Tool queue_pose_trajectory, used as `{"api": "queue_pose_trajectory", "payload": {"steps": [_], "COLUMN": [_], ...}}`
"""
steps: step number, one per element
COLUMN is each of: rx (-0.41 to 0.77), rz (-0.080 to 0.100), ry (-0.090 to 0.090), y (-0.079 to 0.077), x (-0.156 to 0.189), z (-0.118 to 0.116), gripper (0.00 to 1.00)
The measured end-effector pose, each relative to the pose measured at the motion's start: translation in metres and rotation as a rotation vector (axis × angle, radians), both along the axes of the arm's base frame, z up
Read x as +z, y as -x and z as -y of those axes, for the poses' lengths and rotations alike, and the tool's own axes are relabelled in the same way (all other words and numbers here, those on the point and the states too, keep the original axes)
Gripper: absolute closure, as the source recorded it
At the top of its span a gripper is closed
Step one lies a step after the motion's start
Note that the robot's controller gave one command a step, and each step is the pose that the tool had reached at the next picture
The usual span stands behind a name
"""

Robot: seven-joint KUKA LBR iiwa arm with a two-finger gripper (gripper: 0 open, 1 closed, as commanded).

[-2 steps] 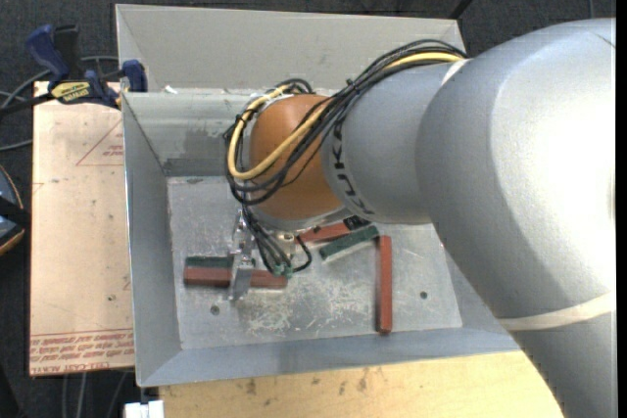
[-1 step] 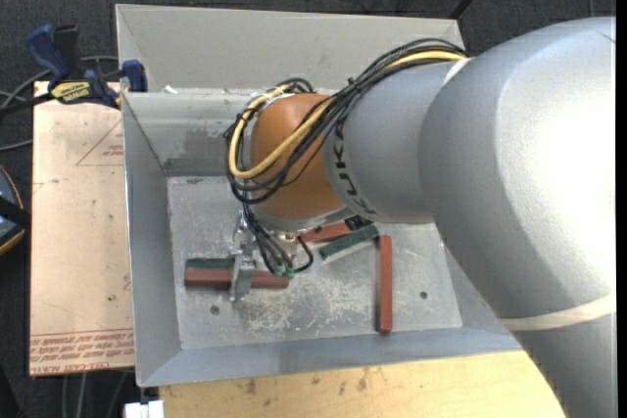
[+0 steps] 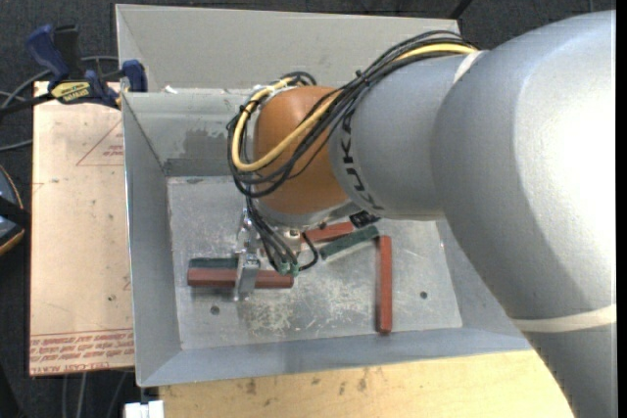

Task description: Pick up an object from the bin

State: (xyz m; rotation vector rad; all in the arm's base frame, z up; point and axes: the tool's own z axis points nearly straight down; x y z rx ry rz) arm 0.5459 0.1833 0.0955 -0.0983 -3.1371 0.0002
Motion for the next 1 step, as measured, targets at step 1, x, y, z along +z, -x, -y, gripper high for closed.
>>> {"api": "queue_pose_trajectory", "payload": {"steps": [1], "rx": [0.000], "rz": [0.006], "ry": [-0.002], "y": [-0.0019], "x": [0.0147], "z": [-0.0006], "gripper": [1.00]}}
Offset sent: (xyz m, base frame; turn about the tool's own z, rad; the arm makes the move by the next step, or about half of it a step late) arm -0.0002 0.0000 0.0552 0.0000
